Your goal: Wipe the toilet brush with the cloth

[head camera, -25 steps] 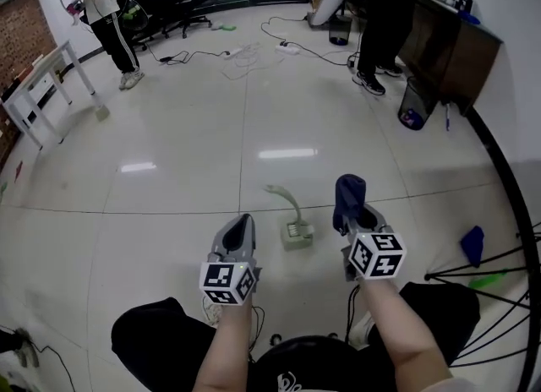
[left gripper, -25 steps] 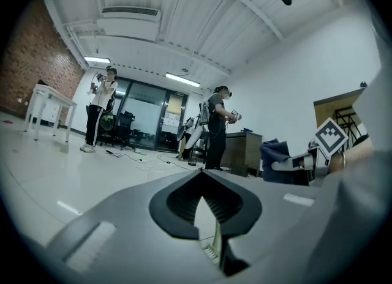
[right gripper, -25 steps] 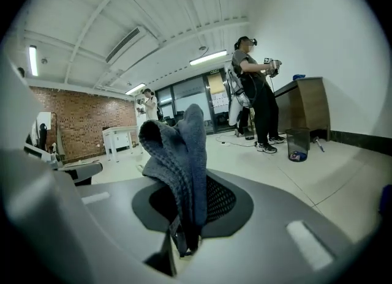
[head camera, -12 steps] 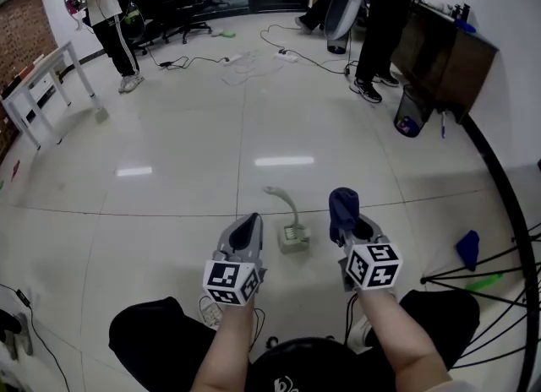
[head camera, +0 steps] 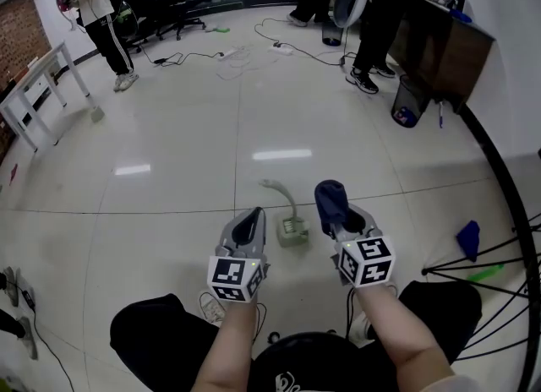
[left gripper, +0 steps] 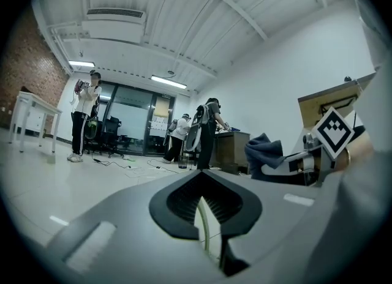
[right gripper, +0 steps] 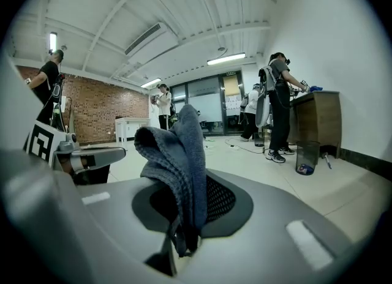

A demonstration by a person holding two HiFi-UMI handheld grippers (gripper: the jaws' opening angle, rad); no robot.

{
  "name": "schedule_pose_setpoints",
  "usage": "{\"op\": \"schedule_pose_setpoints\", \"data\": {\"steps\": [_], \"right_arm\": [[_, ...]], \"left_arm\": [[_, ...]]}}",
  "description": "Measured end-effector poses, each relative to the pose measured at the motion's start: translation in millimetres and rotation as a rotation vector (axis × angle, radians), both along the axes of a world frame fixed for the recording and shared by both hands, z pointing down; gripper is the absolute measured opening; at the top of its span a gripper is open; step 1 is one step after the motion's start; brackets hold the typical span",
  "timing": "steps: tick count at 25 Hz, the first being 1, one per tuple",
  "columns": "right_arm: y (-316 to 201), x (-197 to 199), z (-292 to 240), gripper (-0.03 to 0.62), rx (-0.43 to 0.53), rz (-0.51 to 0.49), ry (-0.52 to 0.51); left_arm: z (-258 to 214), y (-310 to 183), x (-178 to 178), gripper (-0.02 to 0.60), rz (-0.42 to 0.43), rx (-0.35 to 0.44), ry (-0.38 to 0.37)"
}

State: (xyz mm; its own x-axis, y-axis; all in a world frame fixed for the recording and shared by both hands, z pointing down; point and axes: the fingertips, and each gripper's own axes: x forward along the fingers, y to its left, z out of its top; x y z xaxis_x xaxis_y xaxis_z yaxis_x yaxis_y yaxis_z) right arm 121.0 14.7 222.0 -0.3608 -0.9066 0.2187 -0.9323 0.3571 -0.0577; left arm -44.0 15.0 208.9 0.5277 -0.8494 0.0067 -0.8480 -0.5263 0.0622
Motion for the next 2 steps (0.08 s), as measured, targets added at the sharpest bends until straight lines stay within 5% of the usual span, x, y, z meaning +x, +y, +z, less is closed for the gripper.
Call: {"op": "schedule_pose_setpoints", "data": {"steps": [2], "right_arm": [[-0.6, -2.0, -2.0, 0.061, 0.001, -0.007, -0.006]], "left_arm": [[-3.1, -1.1, 0.2, 0.006, -0.003, 0.004, -0.012]]}}
